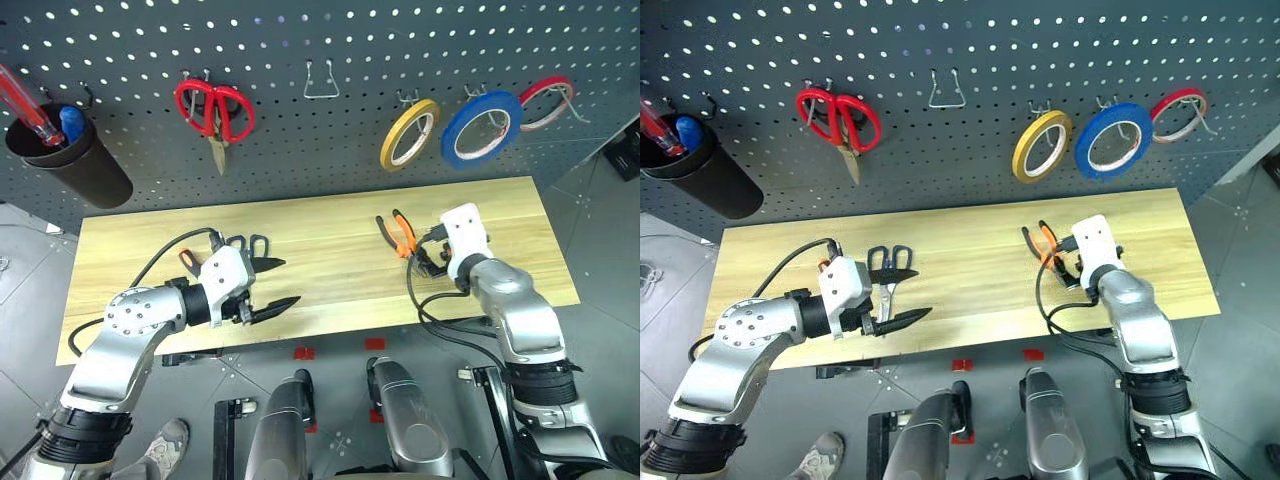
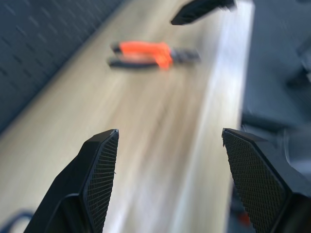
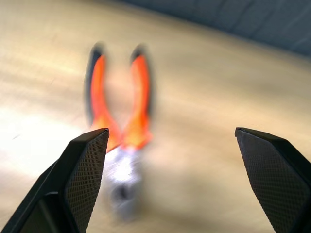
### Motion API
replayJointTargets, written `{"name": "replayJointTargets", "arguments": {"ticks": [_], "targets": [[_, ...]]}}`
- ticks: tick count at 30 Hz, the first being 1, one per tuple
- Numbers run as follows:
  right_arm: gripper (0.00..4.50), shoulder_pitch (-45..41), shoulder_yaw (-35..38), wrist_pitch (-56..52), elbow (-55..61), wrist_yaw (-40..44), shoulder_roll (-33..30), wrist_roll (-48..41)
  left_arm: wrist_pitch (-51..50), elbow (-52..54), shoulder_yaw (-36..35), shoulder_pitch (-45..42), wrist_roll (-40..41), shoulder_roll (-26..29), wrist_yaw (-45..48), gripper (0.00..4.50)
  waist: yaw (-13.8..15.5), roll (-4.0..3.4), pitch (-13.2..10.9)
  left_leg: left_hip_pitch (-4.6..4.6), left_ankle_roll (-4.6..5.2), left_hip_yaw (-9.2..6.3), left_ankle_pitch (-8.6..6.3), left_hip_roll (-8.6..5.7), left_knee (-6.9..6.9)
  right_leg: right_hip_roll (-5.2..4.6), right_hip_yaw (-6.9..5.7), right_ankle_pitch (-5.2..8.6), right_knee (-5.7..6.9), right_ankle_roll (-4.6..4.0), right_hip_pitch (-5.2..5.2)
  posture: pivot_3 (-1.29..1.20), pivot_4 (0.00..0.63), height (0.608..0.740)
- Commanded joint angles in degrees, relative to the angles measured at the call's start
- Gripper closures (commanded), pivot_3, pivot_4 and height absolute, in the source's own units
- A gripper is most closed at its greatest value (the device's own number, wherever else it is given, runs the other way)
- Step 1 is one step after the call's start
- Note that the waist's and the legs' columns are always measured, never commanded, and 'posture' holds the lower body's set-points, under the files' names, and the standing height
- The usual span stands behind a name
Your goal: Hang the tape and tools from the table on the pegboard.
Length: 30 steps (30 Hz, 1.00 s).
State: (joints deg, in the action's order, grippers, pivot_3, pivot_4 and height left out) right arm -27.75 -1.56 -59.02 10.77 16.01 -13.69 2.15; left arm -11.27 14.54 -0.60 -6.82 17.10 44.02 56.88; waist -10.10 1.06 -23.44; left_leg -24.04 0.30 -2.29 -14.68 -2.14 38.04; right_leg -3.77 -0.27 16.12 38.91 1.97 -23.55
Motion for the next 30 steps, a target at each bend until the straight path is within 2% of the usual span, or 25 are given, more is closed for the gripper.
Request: {"name": "replayJointTargets", "arguments": {"ticks": [1, 4, 7, 16, 25, 28, 30], "targets": [[0.03, -5.2, 2.0, -5.7, -5.0, -2.4, 2.1, -1.0, 3.4, -0.2, -0.2, 1.9, -1.6, 0.9, 1.0, 0.91, -0.1, -0.01, 0.0, -0.01, 0.01, 0.03, 0.01, -0.02, -0.01, -0.02, 0.02, -0.01, 0.01, -0.01, -0.03, -0.35, 0.411, 0.74], [0.03, -8.1, 1.8, -4.3, -12.0, -3.7, 2.8, -1.0, 3.0, 0.8, 0.0, 2.6, -1.2, 0.0, 0.4, 0.91, 0.0, -0.01, 0.0, -0.2, 0.01, 0.01, 0.01, -0.02, -0.05, -0.03, -0.05, -0.01, -0.03, -0.01, -0.19, -0.34, 0.398, 0.74], [0.03, -9.9, 1.3, -2.3, -17.0, -4.1, 3.9, -1.5, 2.8, 1.5, 0.2, 3.1, -1.3, -0.6, -0.3, 0.91, 0.2, -0.01, 0.0, -0.81, -0.22, 0.01, 0.15, -0.04, 0.0, -0.04, -0.17, -0.02, 0.02, -0.02, -0.76, -0.34, 0.39, 0.74], [0.03, -14.2, -1.9, 8.6, -30.2, -4.7, 5.5, -0.6, 3.2, 0.8, 0.4, 2.9, -1.7, -1.8, -1.2, 0.91, -0.7, 0.05, 0.1, -0.78, -0.03, 0.13, 0.15, -0.06, 0.07, -0.09, -0.2, -0.05, 0.12, 0.02, -0.74, -0.33, 0.377, 0.74], [0.03, -18.4, -1.7, 13.3, -42.1, -4.2, 5.5, -1.1, 3.7, 0.1, -0.1, 2.6, -1.8, -2.1, -1.7, 0.91, -1.1, 0.23, 0.2, -0.75, -0.03, 0.09, 0.26, -0.06, 0.14, -0.06, -0.22, -0.24, 0.16, 0.06, -0.68, -0.32, 0.366, 0.74], [0.57, -20.1, -1.5, 14.8, -47.1, -4.0, 5.2, -1.2, 3.8, -0.1, -0.3, 2.7, -1.6, -2.3, -1.9, 0.91, -1.1, 0.4, 0.5, -0.71, -0.05, 0.09, 0.31, -0.06, 0.14, -0.06, -0.23, -0.3, 0.16, 0.03, -0.64, -0.32, 0.364, 0.74], [1.24, -20.5, -2.1, 16.6, -48.2, -3.9, 5.0, -0.7, 3.4, -0.2, -0.8, 2.9, -0.9, -2.7, -2.3, 0.91, -1.1, 0.55, 0.6, -0.69, -0.04, 0.08, 0.33, -0.06, 0.14, -0.06, -0.25, -0.31, 0.15, 0.03, -0.62, -0.32, 0.364, 0.74]]}}
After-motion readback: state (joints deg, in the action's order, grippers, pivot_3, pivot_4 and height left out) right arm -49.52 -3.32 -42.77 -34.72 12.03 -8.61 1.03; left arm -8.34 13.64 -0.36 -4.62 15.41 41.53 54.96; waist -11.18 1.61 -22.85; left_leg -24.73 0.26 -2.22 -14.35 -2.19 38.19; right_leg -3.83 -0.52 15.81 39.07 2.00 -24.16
